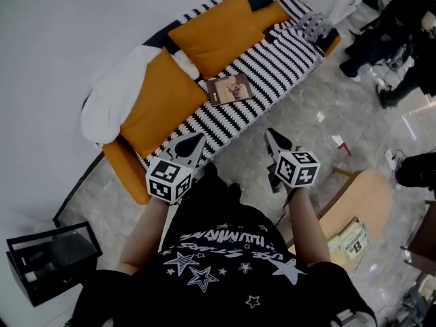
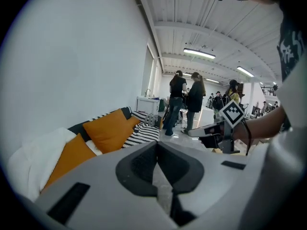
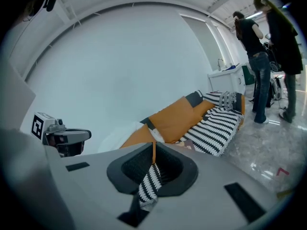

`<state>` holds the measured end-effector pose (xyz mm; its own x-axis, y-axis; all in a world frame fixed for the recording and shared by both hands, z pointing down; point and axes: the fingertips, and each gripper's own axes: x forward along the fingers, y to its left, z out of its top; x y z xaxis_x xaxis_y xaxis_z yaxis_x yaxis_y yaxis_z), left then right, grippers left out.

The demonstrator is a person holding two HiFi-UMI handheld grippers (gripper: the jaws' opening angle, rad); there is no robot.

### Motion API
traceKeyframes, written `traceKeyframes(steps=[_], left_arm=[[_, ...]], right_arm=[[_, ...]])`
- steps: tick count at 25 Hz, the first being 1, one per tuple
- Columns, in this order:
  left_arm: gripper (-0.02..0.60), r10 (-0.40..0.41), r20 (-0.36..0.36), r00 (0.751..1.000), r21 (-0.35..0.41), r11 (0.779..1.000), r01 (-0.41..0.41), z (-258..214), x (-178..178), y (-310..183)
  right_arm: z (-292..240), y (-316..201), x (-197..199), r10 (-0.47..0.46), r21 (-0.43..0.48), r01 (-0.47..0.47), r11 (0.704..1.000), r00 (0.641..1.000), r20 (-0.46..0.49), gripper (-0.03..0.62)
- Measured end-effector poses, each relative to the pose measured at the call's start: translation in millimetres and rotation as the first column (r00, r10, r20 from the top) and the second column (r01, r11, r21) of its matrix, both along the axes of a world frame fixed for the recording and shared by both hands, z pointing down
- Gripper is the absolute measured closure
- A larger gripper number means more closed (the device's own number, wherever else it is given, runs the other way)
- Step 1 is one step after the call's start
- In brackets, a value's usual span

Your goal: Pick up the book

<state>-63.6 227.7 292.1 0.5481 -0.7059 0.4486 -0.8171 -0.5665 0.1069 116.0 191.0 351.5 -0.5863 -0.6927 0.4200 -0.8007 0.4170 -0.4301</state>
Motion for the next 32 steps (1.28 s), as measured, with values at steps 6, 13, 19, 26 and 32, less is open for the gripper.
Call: traceKeyframes(steps=[6, 13, 19, 26, 32], left_arm=[[0.577, 0.018, -0.006, 1.0, -0.02, 1.0, -0.018, 9.6, 1.3, -21.2], [0.577, 0.057, -0.023, 0.998, -0.042, 0.997, -0.058, 20.6, 12.4, -68.2], [0.577, 0.072, -0.029, 0.997, -0.062, 0.995, -0.074, 30.9, 11.9, -114.7], [0.577, 0.057, -0.008, 0.998, -0.088, 0.994, -0.058, 44.8, -12.3, -177.7], [0.577, 0.074, 0.011, 0.997, -0.101, 0.992, -0.073, 61.6, -24.3, -218.3]], right_arm=[[11.6, -12.6, -5.8, -0.016, -0.019, 0.016, 1.0, 1.0, -0.016, 0.56], [12.7, -48.2, 22.1, 0.074, -0.037, -0.074, 0.997, 0.997, -0.022, 0.56], [25.0, -87.3, 26.4, 0.112, -0.085, -0.113, 0.99, 0.994, -0.012, 0.56], [41.6, -155.5, 14.4, 0.208, -0.177, -0.185, 0.967, 0.971, 0.12, 0.56], [65.3, -192.4, 9.8, 0.234, -0.221, -0.213, 0.952, 0.97, 0.072, 0.56]])
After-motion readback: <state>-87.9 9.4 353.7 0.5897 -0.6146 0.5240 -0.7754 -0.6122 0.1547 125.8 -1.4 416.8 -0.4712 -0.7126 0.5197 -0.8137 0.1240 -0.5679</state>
